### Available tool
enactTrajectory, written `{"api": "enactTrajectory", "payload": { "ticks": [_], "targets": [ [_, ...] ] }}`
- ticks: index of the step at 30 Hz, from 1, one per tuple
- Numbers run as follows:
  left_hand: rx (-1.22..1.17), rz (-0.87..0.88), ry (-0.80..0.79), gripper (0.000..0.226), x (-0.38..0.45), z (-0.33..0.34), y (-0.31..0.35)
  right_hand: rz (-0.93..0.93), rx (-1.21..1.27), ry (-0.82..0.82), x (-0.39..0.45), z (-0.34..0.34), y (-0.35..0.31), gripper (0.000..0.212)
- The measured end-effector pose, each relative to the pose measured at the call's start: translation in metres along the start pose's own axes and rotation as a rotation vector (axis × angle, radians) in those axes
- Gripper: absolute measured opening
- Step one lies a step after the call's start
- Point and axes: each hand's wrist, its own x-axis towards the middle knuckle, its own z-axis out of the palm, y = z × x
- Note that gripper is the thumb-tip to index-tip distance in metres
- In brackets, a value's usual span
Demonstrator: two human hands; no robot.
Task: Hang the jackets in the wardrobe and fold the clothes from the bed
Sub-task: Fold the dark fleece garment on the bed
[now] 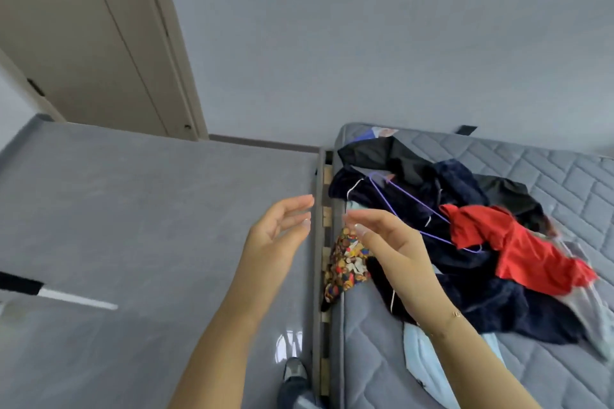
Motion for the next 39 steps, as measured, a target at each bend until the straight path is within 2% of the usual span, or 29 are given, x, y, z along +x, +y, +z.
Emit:
{"api": "enactTrajectory", "payload": {
  "ticks": [7,10,15,19,24,28,32,35,37,39],
  "targets": [
    [-0.002,-0.099,-0.108,0.032,0.042,0.074,-0.131,0.123,-0.069,0.145,-0.005,-0.069,0.128,0.018],
    [-0.021,-0.116,-0.146,0.024,0.050,0.095,-0.198,0.139,-0.133,0.220,-0.013,-0.084,0.191,0.019],
    [-0.029,-0.099,-0.222,0.031,0.050,0.142,-0.304,0.136,-0.170,0.318,-0.030,-0.125,0.293,0.018],
    [0.002,-0.064,-0.237,0.028,0.029,0.192,-0.361,0.075,-0.138,0.379,-0.051,-0.174,0.358,0.018],
    [0.079,-0.061,-0.219,0.029,-0.017,0.260,-0.401,0.052,-0.120,0.330,-0.097,-0.244,0.400,0.019],
    [0.222,-0.042,-0.274,0.029,-0.029,0.331,-0.411,0.075,-0.125,0.380,-0.129,-0.316,0.415,0.021],
    [0.438,0.095,-0.367,0.028,-0.008,0.403,-0.416,0.099,-0.122,0.477,-0.134,-0.381,0.427,0.024],
    [0.789,0.201,-0.385,0.057,0.013,0.453,-0.433,0.132,-0.097,0.528,-0.133,-0.417,0.431,0.026],
    [1.004,0.175,-0.377,0.078,0.026,0.474,-0.451,0.127,-0.090,0.537,-0.131,-0.432,0.435,0.026],
    [1.161,0.124,-0.372,0.088,0.042,0.483,-0.474,0.121,-0.092,0.540,-0.129,-0.441,0.444,0.025]
  ]
}}
